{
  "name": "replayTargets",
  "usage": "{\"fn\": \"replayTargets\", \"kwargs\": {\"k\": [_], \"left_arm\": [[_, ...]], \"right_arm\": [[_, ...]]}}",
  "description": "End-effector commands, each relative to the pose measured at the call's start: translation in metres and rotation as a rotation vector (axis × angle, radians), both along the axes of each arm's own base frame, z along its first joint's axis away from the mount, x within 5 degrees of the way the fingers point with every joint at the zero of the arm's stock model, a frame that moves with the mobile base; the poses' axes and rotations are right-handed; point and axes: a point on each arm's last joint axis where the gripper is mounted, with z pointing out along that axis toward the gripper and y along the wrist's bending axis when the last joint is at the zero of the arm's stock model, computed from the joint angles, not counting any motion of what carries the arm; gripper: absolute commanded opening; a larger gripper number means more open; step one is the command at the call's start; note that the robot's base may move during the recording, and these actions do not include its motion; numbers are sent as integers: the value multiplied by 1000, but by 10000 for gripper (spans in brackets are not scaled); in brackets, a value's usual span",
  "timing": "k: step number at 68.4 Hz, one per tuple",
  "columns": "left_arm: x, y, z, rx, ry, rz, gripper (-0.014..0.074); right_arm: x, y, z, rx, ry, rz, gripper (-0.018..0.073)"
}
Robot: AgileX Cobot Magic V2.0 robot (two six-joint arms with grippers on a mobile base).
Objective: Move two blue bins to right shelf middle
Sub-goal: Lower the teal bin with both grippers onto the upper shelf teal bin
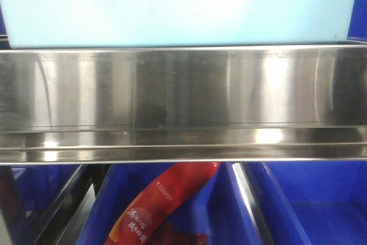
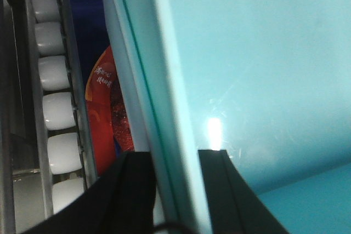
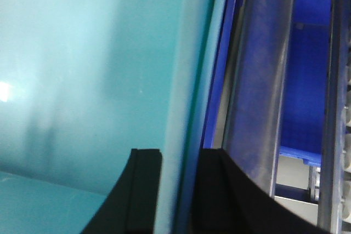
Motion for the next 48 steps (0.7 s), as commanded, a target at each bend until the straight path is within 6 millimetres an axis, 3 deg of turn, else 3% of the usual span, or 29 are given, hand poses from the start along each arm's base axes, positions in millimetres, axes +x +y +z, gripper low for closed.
{"fn": "replayTargets", "kwargs": {"k": [1, 10, 20, 26, 34, 48], "left_arm": [[5, 1, 5, 2, -68, 3, -106], [6, 0, 3, 4, -62, 3, 6], [7, 0, 4, -1, -74, 5, 258], [7, 0, 5, -3, -79, 6, 435], [4, 1, 12, -9, -91, 4, 623], [-16, 11, 44, -33, -191, 5, 580]], "right_arm": [[2, -3, 10, 2, -98, 9, -130], [2, -3, 10, 1, -96, 9, 76], [2, -3, 10, 1, -96, 9, 430], [2, -3, 11, 2, -100, 9, 571], [0, -3, 19, 12, -125, 9, 557], [-16, -10, 53, 64, -264, 0, 467]]}}
